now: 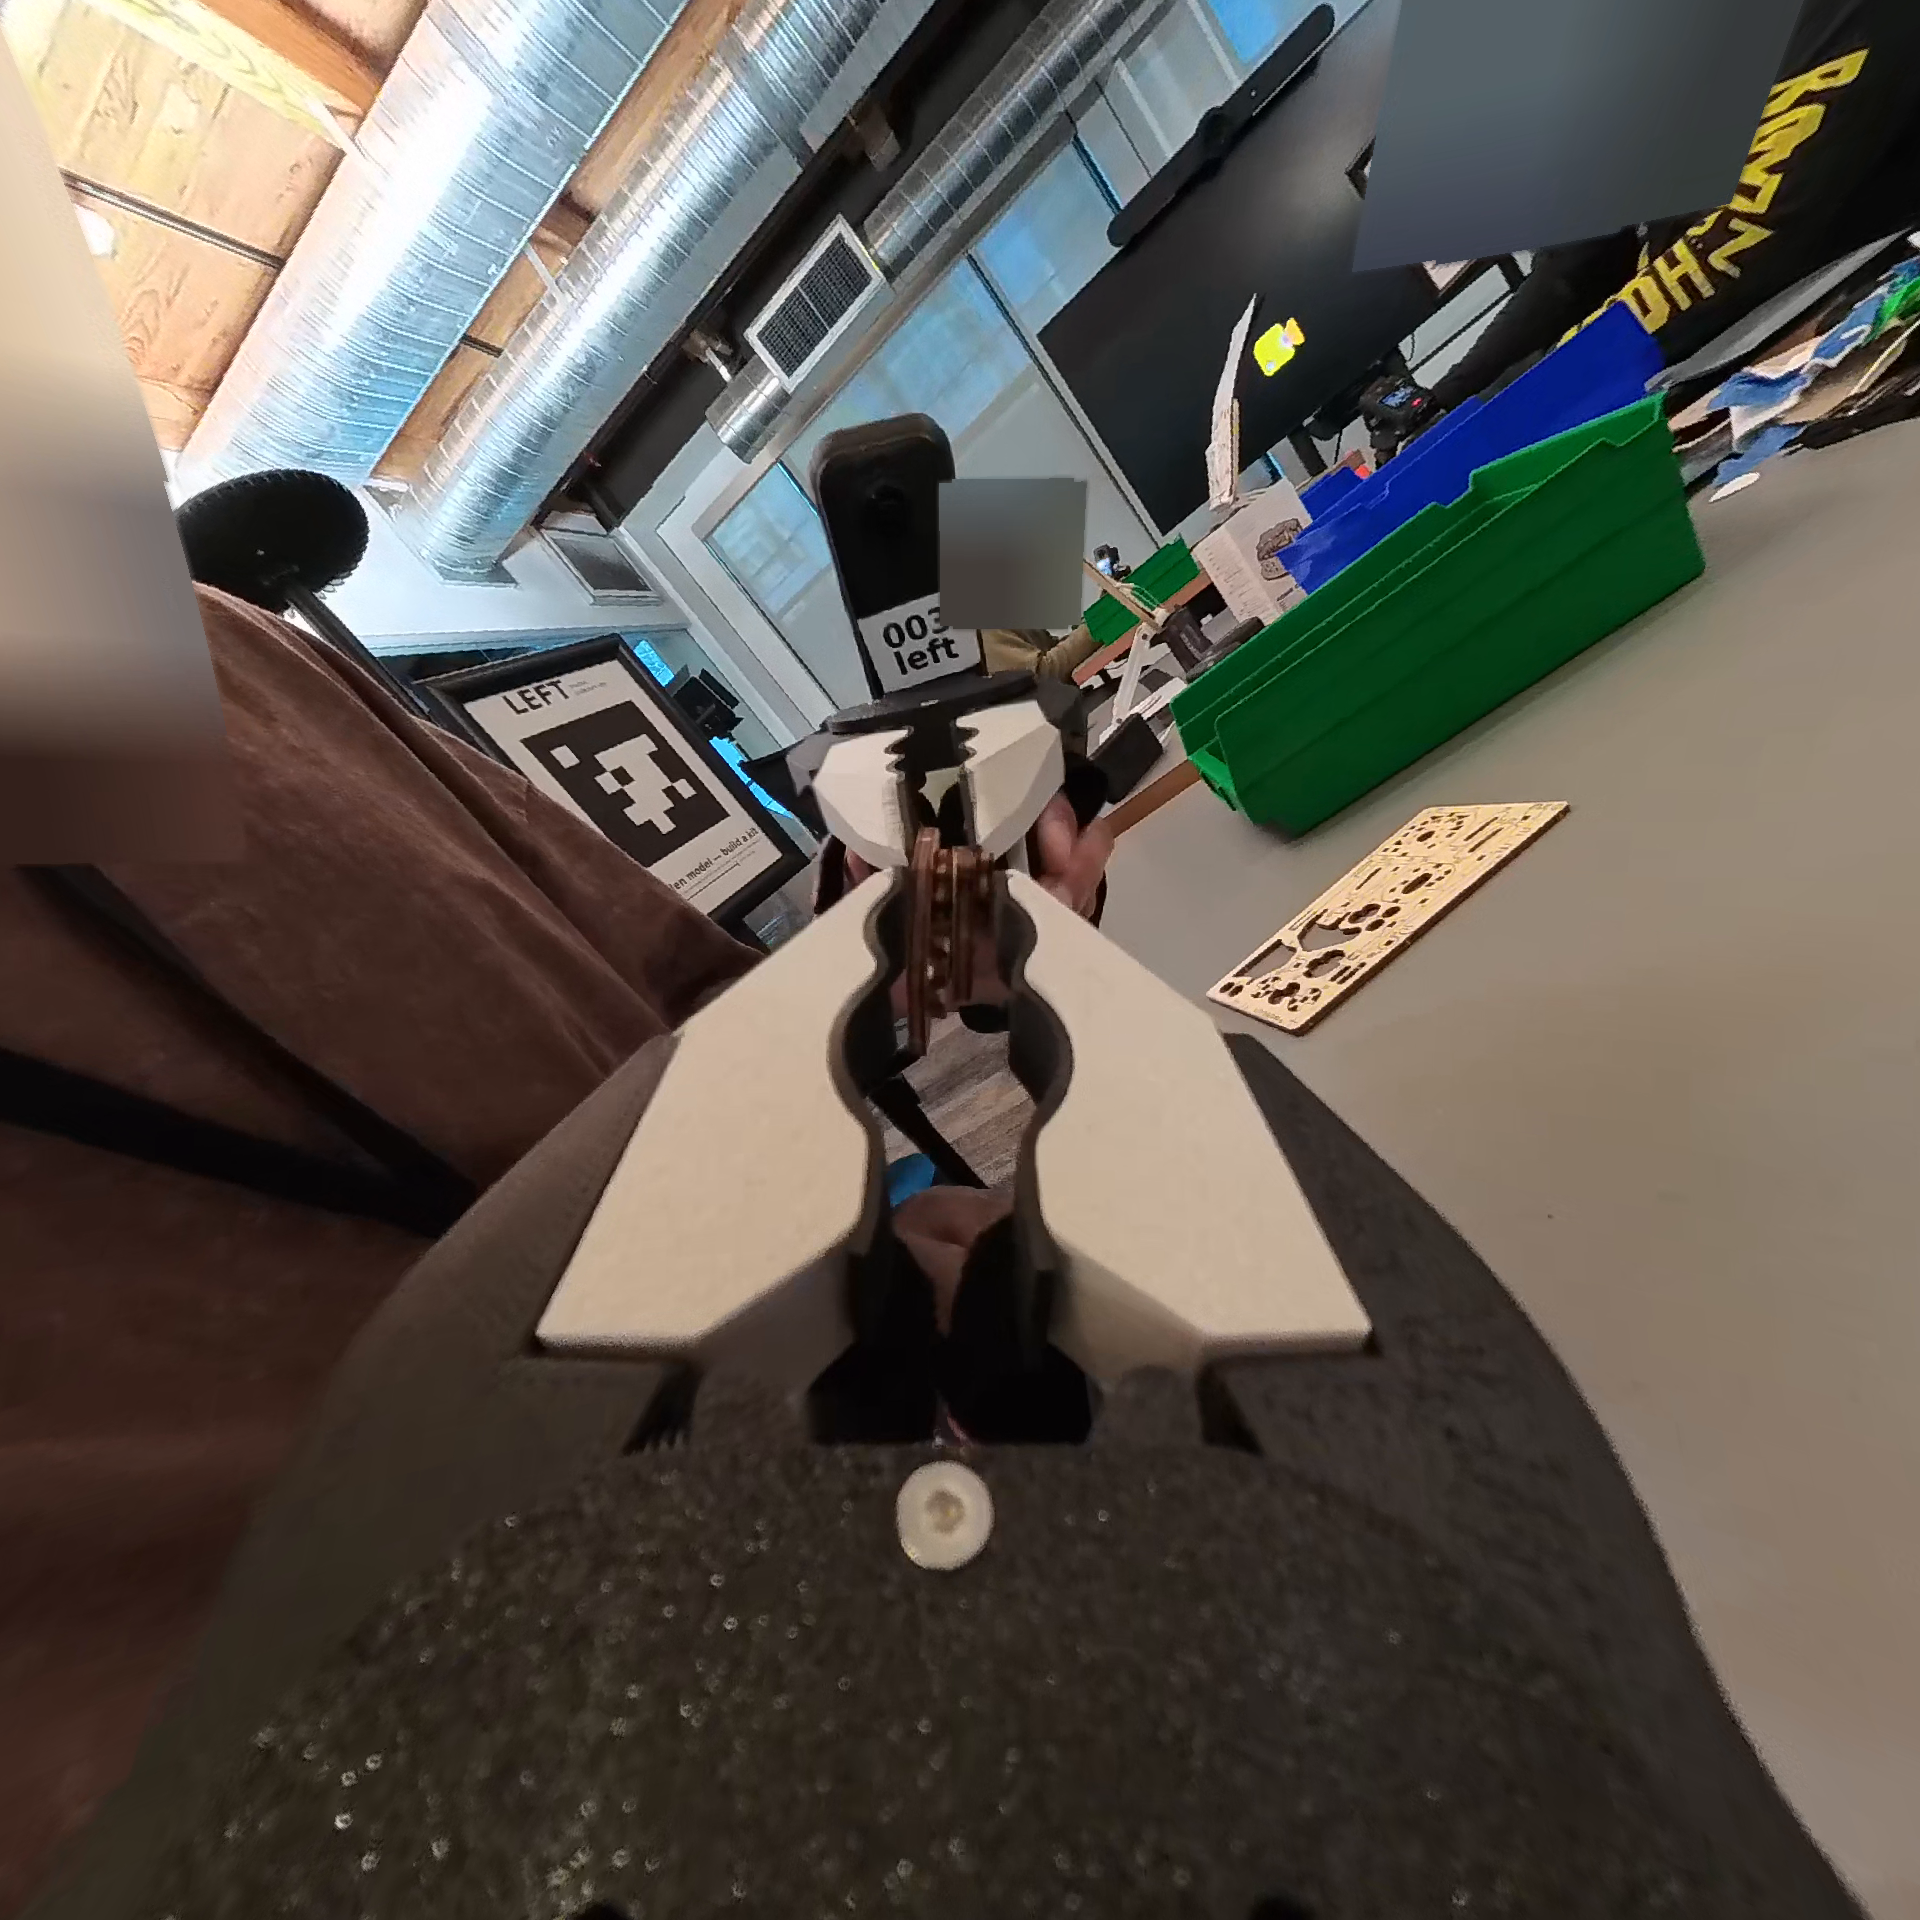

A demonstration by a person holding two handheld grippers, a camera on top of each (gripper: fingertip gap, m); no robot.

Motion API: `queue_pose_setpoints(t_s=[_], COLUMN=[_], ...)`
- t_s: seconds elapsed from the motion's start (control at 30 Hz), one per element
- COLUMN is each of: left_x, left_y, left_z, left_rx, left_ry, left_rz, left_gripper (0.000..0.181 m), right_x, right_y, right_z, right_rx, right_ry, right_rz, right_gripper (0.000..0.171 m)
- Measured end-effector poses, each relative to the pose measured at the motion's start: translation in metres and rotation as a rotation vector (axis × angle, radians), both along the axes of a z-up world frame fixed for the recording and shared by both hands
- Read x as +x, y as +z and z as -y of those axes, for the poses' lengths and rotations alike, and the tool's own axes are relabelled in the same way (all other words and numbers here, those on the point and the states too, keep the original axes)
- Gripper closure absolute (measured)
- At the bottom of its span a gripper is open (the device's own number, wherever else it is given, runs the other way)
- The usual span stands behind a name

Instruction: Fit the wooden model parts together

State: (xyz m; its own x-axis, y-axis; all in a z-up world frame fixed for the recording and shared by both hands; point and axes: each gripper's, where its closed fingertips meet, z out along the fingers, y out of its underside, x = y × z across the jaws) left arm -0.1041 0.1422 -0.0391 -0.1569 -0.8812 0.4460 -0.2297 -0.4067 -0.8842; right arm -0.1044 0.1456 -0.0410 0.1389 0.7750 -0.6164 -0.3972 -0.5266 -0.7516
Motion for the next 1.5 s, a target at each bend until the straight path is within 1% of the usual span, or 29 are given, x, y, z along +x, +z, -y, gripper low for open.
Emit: queue_pose_setpoints(t_s=[0.13,0.37,0.5,0.7,0.83,1.1,1.17,1.27,1.37,1.43,1.5], left_x=[0.0,-0.003,-0.001,-0.001,-0.002,-0.004,-0.004,-0.007,-0.008,-0.006,-0.003], left_y=[0.003,0.005,0.005,0.009,0.008,0.007,0.005,0.001,-0.014,-0.025,-0.028], left_z=[0.002,0.007,0.001,0.001,-0.001,-0.006,-0.007,-0.01,-0.009,-0.005,-0.004], left_rx=[-0.003,0.032,0.059,0.084,0.097,0.043,0.032,0.024,0.014,-0.014,-0.056], left_ry=[-0.004,-0.033,-0.002,0.003,0.015,0.024,0.023,0.039,0.033,0.022,0.031], left_rz=[0.02,0.015,0.014,0.035,0.027,0.035,0.029,0.017,-0.048,-0.089,-0.077], left_gripper=[0.173,0.174,0.173,0.173,0.173,0.173,0.172,0.162,0.157,0.157,0.162], right_x=[0.0,-0.003,-0.001,0.0,0.0,-0.001,0.001,0.005,0.01,0.01,0.007], right_y=[0.003,0.004,0.005,0.007,0.002,-0.003,-0.005,-0.01,-0.01,-0.011,-0.014], right_z=[0.002,0.008,0.001,0.002,0.002,0.0,-0.003,-0.009,-0.014,-0.016,-0.017], right_rx=[0.005,0.042,0.006,-0.044,-0.04,-0.04,-0.058,-0.09,-0.093,-0.075,-0.055], right_ry=[0.017,0.048,0.014,0.051,0.048,0.027,0.013,-0.018,-0.056,-0.075,-0.096], right_rz=[-0.025,0.004,-0.042,-0.099,-0.065,-0.026,-0.027,-0.022,-0.03,-0.005,0.031], right_gripper=[0.158,0.159,0.157,0.156,0.157,0.159,0.16,0.16,0.162,0.161,0.161])
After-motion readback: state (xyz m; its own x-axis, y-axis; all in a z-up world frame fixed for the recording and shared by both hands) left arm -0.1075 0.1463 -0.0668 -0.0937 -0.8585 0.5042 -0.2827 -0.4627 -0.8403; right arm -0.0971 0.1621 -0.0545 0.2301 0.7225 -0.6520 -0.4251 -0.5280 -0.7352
